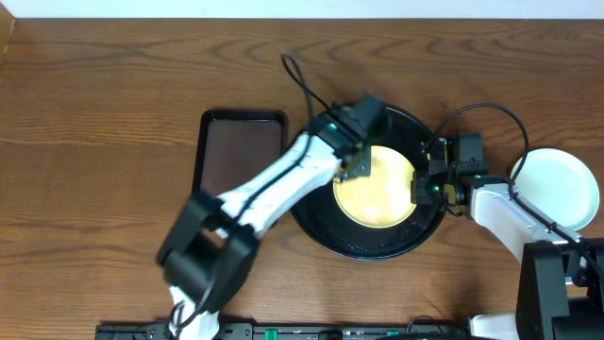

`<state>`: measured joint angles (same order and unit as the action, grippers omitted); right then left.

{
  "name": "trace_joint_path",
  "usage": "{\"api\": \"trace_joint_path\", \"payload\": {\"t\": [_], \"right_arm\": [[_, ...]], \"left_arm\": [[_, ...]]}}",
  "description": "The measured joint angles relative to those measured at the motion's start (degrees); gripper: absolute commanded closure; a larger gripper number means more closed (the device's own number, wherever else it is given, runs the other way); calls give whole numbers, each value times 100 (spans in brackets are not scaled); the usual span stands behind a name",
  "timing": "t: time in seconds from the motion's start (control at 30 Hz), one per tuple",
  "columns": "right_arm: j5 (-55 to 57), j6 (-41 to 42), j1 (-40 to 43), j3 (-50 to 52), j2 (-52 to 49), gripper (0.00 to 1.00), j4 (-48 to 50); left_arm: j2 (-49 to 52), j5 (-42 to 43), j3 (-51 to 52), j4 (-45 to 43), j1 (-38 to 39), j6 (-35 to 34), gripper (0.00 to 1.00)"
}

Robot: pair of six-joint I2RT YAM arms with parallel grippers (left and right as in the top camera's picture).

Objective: Clean dirty plates on tray and stack at the side
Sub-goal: 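Return sponge to the small dark tray with left gripper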

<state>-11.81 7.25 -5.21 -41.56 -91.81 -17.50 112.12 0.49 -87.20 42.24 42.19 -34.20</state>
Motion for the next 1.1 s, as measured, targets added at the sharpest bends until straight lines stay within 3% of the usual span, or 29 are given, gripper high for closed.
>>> {"api": "trace_joint_path", "payload": {"t": [0.23,0.53,0.67,0.8,0.97,1.03,1.1], "right_arm": [[0,0,7,0,0,99,-2],[33,-2,17,17,256,99,-225],[136,-11,20,39,920,99,-304],[219,-26,15,39,1530,99,-396],[291,-31,-28,39,2107,99,-522],[321,-31,-28,39,2273,99,-566],[382,-39,-31,39,2507,99,-660]], "left_arm": [[282,-223,68,778,2,146,92],[-1945,-560,13,1716,-1259,474,92],[-2389,-758,-2,2079,-2004,586,85],[-2328,-815,391,1792,-2651,688,85],[-2168,-533,1687,723,-2983,1174,83],[-2105,-490,2006,542,-2981,1272,72],[-2087,-474,2400,197,-2977,1353,48]]}}
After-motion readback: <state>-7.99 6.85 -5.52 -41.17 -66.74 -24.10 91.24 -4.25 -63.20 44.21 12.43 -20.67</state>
